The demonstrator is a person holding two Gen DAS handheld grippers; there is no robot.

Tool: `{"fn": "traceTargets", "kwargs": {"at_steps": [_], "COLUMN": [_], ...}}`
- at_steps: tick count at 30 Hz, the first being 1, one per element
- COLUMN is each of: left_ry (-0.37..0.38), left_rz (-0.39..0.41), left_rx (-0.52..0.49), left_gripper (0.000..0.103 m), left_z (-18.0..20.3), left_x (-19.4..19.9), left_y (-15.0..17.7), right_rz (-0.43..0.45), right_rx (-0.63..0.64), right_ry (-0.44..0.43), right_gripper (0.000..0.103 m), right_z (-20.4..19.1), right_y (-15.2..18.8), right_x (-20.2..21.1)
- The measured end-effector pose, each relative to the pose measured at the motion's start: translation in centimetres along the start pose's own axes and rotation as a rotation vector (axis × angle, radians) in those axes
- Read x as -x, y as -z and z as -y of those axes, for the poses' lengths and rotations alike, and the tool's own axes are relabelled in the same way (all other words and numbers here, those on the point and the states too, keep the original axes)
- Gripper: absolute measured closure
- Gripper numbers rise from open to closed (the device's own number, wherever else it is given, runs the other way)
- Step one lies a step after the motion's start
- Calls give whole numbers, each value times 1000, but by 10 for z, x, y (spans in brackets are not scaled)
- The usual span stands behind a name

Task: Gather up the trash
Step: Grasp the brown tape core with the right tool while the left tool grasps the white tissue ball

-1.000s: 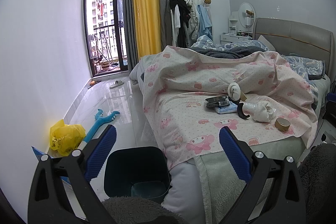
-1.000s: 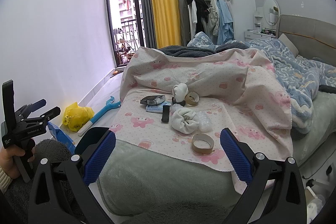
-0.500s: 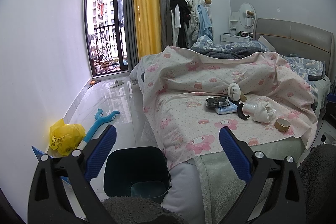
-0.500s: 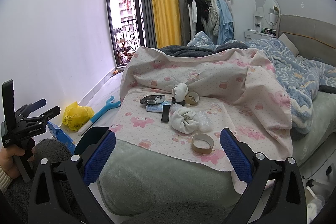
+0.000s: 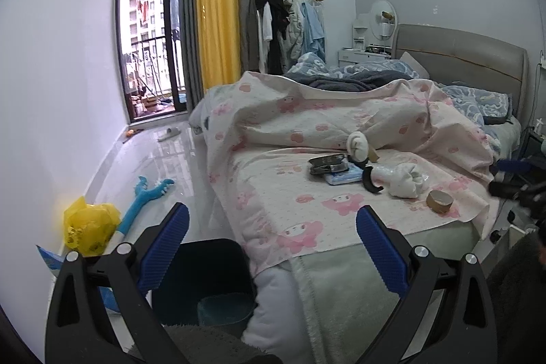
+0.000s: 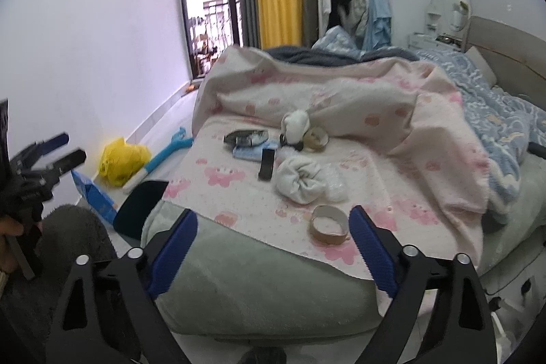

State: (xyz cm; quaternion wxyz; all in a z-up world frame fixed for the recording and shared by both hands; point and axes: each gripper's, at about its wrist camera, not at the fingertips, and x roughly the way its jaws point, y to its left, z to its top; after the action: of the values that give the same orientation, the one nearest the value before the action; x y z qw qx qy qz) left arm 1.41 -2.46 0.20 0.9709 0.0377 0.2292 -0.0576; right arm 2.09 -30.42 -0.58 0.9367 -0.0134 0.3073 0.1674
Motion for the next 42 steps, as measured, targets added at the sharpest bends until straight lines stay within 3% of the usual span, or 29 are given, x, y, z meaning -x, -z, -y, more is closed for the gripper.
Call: {"fn": "traceTargets", "kwargs": {"at_steps": [6,16,19,23,31,38,42], "left_ry": [47,196,233,291,414,494,500], "left_rz": [-11,-70,-92,-122,-169,-207,-240], "left_rx": [-32,-26,-32,-45,-94,-111,-127], "left_gripper": [3,6,18,18,19,26,31], "left_z": [21,46,53,64,95,122,134], "left_x": [-14,-57,-71,-91,-121,-146,-161], "left_y": [-11,-21,-28,-35,-36,-37,-35], "right_rz": [-52,-108,-128,-175,-207,-197,-158], "right_rx": [10,50,57,69,91,66,3], "right_ry": [-15,-11,-20,-41,-55,-87,-95], "right_gripper": [19,22,26,33,55,57,57], "right_z": [14,47,57,66,71,81,95], "right_y": [2,6,8,14,19,20,18], "right_x": [-30,-84,-99,-119,-130,-125,-115]}}
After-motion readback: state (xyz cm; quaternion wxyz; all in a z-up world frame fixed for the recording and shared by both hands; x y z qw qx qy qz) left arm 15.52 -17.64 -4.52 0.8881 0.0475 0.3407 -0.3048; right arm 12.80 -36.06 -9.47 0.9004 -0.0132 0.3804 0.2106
